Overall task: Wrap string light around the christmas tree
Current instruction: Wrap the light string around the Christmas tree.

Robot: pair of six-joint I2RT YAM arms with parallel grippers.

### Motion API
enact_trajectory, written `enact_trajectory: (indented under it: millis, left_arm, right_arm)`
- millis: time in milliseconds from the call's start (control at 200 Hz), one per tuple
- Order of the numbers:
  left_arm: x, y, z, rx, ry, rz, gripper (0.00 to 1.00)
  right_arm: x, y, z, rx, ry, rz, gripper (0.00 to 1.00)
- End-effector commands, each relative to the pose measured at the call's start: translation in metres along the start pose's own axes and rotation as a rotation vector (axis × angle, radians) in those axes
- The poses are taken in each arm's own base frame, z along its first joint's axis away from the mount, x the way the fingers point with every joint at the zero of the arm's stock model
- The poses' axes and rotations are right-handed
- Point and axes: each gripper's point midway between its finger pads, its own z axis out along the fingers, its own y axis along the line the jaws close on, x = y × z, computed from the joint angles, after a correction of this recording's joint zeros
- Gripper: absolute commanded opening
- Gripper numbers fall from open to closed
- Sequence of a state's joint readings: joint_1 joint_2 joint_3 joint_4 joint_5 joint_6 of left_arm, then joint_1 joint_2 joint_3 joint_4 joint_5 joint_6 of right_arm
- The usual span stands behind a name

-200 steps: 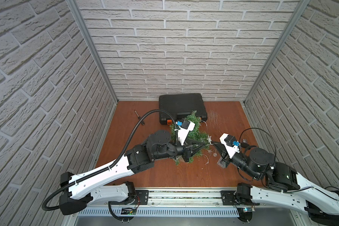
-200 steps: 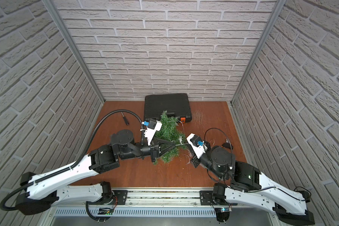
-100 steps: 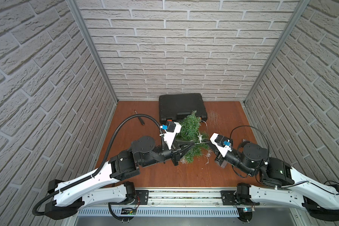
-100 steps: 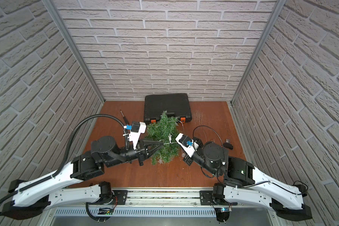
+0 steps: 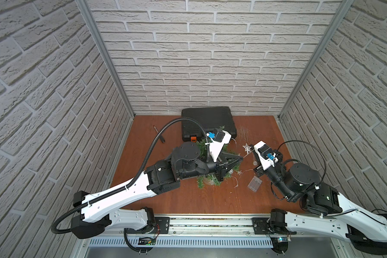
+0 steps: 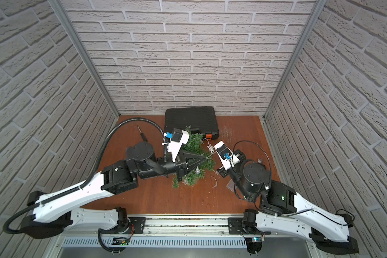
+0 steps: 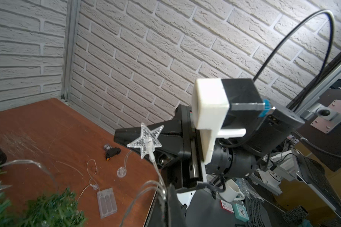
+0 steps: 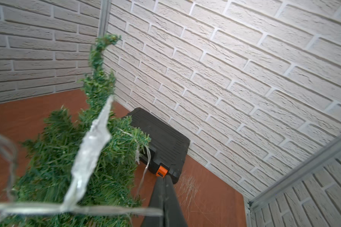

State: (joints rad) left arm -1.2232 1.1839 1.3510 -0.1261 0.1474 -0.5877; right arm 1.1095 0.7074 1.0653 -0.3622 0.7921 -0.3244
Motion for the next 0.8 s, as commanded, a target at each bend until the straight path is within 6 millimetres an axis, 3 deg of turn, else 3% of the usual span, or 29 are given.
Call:
enact_trajectory:
  millis: [0, 210, 335, 445, 530, 575, 680, 740, 795]
  left_arm:
    - [-0.022, -0.025, -0.003, 0.08, -0.061, 0.074, 0.0]
    - [-0.005, 0.024, 0.024, -0.091, -0.013, 0.099, 0.0]
    - [-0.001, 0.065, 0.028, -0.191, -0.002, 0.05, 0.0]
    - [0.002, 0.087, 0.03, -0.237, 0.012, 0.029, 0.0]
    - [0.001, 0.092, 0.03, -0.248, 0.013, 0.032, 0.0]
    - [0.001, 0.092, 0.029, -0.246, 0.015, 0.037, 0.1]
    - [-0.003, 0.083, 0.026, -0.216, 0.023, 0.059, 0.16]
    - [-0.005, 0.077, 0.022, -0.201, 0.028, 0.071, 0.24]
    - [-0.009, 0.072, 0.017, -0.191, 0.028, 0.081, 0.38]
  right_arm:
    - [-0.006, -0.06, -0.008, 0.264, 0.013, 0.045, 0.03]
    - [0.005, -0.074, 0.013, 0.307, 0.049, 0.077, 0.03]
    - [0.015, -0.087, 0.03, 0.335, 0.083, 0.108, 0.03]
    - [0.018, -0.095, 0.048, 0.334, 0.102, 0.136, 0.03]
    - [0.021, -0.101, 0.065, 0.334, 0.12, 0.163, 0.03]
    - [0.023, -0.105, 0.075, 0.326, 0.125, 0.185, 0.03]
    - [0.024, -0.11, 0.1, 0.293, 0.135, 0.227, 0.03]
    - [0.022, -0.114, 0.113, 0.277, 0.137, 0.24, 0.03]
    - [0.019, -0.117, 0.125, 0.265, 0.14, 0.248, 0.03]
